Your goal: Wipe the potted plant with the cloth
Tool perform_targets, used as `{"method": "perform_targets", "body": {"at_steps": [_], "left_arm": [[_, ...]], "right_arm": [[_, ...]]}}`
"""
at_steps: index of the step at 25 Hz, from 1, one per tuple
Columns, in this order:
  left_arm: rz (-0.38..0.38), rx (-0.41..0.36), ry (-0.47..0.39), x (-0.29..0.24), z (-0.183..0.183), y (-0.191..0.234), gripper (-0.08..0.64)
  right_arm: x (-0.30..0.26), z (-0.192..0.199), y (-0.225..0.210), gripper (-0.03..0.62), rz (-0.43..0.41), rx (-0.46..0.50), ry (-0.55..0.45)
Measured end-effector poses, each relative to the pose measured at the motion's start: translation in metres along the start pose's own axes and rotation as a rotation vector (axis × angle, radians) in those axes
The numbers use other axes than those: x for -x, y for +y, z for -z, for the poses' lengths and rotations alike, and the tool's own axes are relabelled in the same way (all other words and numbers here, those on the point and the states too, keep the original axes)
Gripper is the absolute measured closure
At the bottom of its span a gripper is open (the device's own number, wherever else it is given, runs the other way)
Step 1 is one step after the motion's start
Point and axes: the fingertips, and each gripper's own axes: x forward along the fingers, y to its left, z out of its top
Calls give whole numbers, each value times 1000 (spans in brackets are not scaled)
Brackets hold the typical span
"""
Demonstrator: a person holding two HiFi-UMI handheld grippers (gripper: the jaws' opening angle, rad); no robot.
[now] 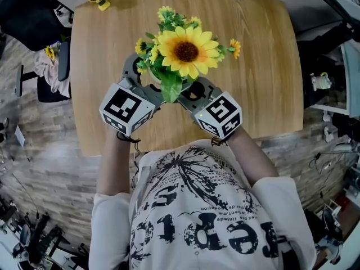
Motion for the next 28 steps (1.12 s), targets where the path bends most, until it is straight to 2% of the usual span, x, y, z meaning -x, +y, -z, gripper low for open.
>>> {"method": "perform_targets", "body": {"at_steps": [12, 18, 21, 25, 28], "left_arm": [[4, 20, 35, -2, 6, -1, 40], [-2, 49, 33, -8, 15, -18, 40], [-13, 32, 20, -18, 11, -31, 40], [-34, 14, 9, -23, 20, -20, 40], [-35, 22, 12, -32, 25, -27, 41]], "right_arm": [[29, 1, -24, 512, 47, -40, -17], [59, 7, -45, 515, 138, -53, -51], [83, 9, -62, 515, 191, -76, -74], [85, 11, -93, 515, 277, -113, -95], [103, 13, -110, 515, 324, -109, -95]]}}
